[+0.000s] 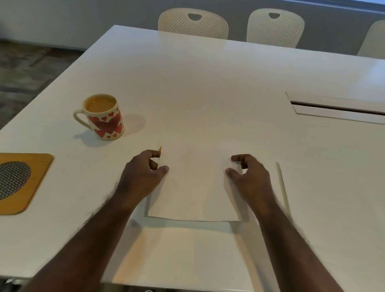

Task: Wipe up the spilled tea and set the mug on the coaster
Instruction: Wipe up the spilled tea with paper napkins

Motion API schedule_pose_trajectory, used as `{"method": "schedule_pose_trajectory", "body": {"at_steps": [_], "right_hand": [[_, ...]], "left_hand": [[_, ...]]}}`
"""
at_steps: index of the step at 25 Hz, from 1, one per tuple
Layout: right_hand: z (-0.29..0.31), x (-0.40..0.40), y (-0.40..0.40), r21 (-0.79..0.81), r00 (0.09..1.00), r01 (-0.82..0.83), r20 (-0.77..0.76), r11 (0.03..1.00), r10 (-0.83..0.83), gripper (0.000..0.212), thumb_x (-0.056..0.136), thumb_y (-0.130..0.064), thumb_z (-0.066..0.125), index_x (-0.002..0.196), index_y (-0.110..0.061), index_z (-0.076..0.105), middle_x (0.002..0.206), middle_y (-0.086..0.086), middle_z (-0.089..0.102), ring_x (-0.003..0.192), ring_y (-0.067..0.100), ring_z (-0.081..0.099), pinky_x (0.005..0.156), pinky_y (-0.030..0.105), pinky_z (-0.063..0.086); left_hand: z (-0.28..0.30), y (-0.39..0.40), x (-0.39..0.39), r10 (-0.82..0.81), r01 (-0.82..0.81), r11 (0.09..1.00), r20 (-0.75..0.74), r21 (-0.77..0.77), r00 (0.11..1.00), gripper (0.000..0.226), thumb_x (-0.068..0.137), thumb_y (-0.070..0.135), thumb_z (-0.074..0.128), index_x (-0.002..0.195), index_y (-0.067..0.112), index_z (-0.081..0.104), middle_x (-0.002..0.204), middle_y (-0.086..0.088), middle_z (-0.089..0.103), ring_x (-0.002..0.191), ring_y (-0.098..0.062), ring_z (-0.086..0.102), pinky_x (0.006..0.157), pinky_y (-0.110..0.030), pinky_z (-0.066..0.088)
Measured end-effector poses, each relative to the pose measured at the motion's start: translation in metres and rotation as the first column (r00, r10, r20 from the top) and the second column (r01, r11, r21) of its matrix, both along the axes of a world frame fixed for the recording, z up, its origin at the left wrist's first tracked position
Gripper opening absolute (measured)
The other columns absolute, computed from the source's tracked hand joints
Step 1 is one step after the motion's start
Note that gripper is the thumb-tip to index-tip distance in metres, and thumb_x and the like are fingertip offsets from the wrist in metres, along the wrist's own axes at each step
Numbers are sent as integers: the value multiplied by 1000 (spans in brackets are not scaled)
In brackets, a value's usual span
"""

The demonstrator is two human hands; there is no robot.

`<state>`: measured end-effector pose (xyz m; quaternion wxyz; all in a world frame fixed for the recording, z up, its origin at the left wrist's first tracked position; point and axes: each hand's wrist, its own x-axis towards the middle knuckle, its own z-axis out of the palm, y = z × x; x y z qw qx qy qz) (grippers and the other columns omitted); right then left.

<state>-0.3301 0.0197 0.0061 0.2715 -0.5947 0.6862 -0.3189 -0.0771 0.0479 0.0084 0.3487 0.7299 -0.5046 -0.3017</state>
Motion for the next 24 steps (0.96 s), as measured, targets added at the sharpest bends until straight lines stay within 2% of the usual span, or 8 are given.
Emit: {"method": "schedule_pose_trajectory", "body": {"at_steps": [2, 3, 5, 8, 10, 13, 18, 24], "right_hand": [[-1, 9, 4, -13, 975, -6, -223, 1000, 3, 34, 87, -33, 66, 120, -32, 59, 126, -4, 56, 107, 17, 58, 78, 29, 42], [-1, 13, 7, -42, 932, -14, -363, 999, -2, 39, 87, -37, 64, 125, -31, 57, 133, -2, 51, 116, 21, 54, 80, 33, 44], [0, 23, 14, -95, 853, -76, -522, 993, 15, 54, 88, -45, 60, 136, -26, 49, 149, 3, 38, 136, 27, 37, 99, 44, 41], [-7, 49, 29, 74, 839, -195, -504, 978, 205, 78, 89, -62, 46, 152, -22, 24, 163, 7, 13, 151, 31, 3, 118, 50, 15], [-19, 64, 39, 215, 810, -201, -512, 956, 286, 92, 87, -73, 36, 156, -20, 3, 165, 9, -7, 150, 33, -13, 118, 54, 3], [-32, 74, 42, 274, 825, -160, -490, 948, 281, 103, 84, -79, 30, 154, -18, -16, 161, 12, -24, 147, 34, -22, 117, 55, -6], [-40, 84, 30, 237, 878, -156, -411, 959, 244, 109, 80, -83, 29, 152, -19, -20, 160, 10, -28, 147, 29, -24, 115, 49, -14], [-44, 101, 2, 224, 853, -162, -457, 961, 251, 110, 77, -86, 25, 153, -19, -17, 160, 12, -25, 148, 30, -21, 116, 50, -14]], "left_hand": [[-2, 3, 2, -34, 32, 999, 112, 19, 993, 47, 84, 30, 71, 128, 22, 56, 87, 6, 69, 74, -10, 62, 68, -26, 47], [-2, 3, 2, -41, 38, 999, 134, 26, 990, 48, 85, 30, 71, 129, 23, 55, 94, 1, 71, 77, -14, 62, 73, -28, 48], [-4, 3, 0, -42, 39, 999, 151, 23, 988, 46, 86, 28, 71, 128, 22, 55, 102, -5, 71, 80, -17, 62, 79, -31, 50], [-6, 1, -1, -32, 31, 999, 161, 11, 986, 41, 86, 25, 70, 124, 21, 56, 104, -6, 72, 80, -16, 61, 80, -33, 53], [-8, 0, -1, -23, 22, 1000, 167, 7, 986, 40, 87, 25, 70, 124, 20, 56, 108, -7, 71, 83, -18, 62, 83, -38, 55], [-13, -3, 2, -12, 12, 1000, 195, 0, 981, 39, 87, 25, 70, 123, 20, 56, 113, -8, 71, 91, -25, 68, 83, -41, 57], [-17, -7, 10, -11, 16, 1000, 296, -15, 955, 38, 87, 33, 69, 122, 25, 56, 118, -5, 70, 96, -27, 70, 81, -45, 58], [-17, -17, 21, -2, 22, 999, 396, -44, 918, 37, 87, 34, 68, 122, 22, 62, 118, -4, 71, 96, -25, 71, 78, -42, 58]]}}
